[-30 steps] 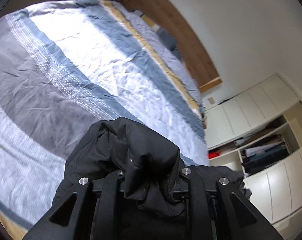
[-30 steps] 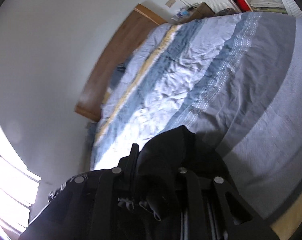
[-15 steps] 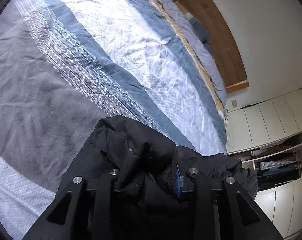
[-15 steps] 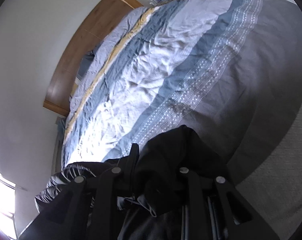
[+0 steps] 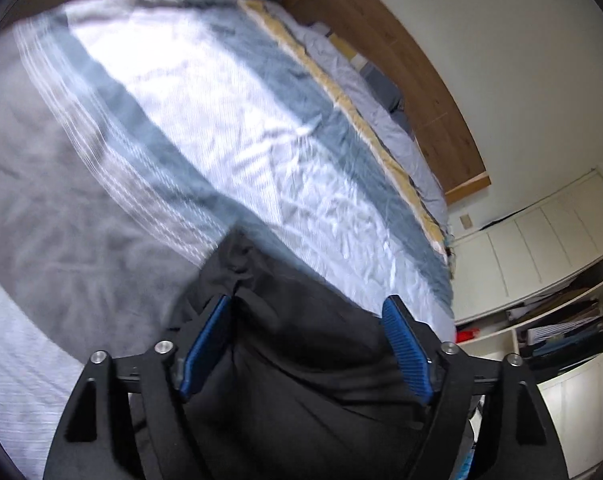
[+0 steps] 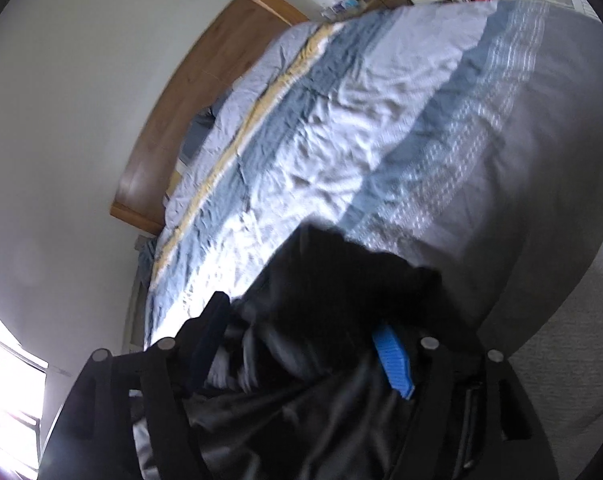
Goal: Fold large clothes
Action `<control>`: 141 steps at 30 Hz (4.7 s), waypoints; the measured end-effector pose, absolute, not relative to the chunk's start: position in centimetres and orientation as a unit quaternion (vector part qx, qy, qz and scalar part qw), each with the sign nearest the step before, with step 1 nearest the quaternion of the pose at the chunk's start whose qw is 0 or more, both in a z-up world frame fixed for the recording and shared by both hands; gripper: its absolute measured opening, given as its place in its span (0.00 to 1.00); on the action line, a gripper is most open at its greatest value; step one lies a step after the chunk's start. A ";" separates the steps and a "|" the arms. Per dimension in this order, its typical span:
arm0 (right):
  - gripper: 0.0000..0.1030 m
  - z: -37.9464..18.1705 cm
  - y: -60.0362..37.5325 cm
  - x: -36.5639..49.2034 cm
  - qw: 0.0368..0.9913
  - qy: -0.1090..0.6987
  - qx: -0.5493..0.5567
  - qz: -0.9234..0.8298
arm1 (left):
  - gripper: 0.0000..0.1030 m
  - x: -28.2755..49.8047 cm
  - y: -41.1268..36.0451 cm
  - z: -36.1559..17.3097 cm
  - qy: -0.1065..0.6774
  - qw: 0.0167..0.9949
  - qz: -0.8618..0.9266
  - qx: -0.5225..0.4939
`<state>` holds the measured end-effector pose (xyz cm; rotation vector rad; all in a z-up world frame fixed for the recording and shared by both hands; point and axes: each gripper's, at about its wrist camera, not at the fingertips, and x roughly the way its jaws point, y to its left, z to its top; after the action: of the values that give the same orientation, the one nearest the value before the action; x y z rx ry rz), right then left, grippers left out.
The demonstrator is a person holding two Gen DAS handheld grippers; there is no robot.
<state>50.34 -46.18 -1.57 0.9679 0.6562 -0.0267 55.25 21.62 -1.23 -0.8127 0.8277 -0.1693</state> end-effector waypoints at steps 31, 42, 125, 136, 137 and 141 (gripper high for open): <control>0.70 0.9 -21.6 48.9 0.918 0.368 0.118 0.084 | 0.80 50.9 -0.4 -1.2 0.413 0.901 -0.126 -0.042; 0.70 -2.0 -22.1 60.2 0.901 0.416 0.108 0.067 | 0.84 63.4 -2.7 -5.0 0.465 0.881 -0.079 -0.028; 0.72 -4.8 -30.5 39.8 0.908 0.408 0.086 0.024 | 0.99 44.5 8.3 -7.7 0.360 0.932 -0.016 -0.018; 0.72 -5.0 -32.9 37.8 0.906 0.412 0.097 0.006 | 1.00 44.1 7.9 -7.7 0.369 0.929 -0.009 -0.015; 0.72 -5.0 -33.0 37.7 0.906 0.412 0.097 0.004 | 1.00 44.1 7.9 -7.7 0.369 0.929 -0.009 -0.014; 0.72 -5.0 -33.5 37.3 0.905 0.414 0.099 -0.004 | 1.00 44.0 8.0 -7.6 0.372 0.928 -0.010 -0.011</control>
<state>37.33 -33.53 -5.05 0.2052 0.8557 -0.0081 44.01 8.00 -7.59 -0.0231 0.7625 -0.0207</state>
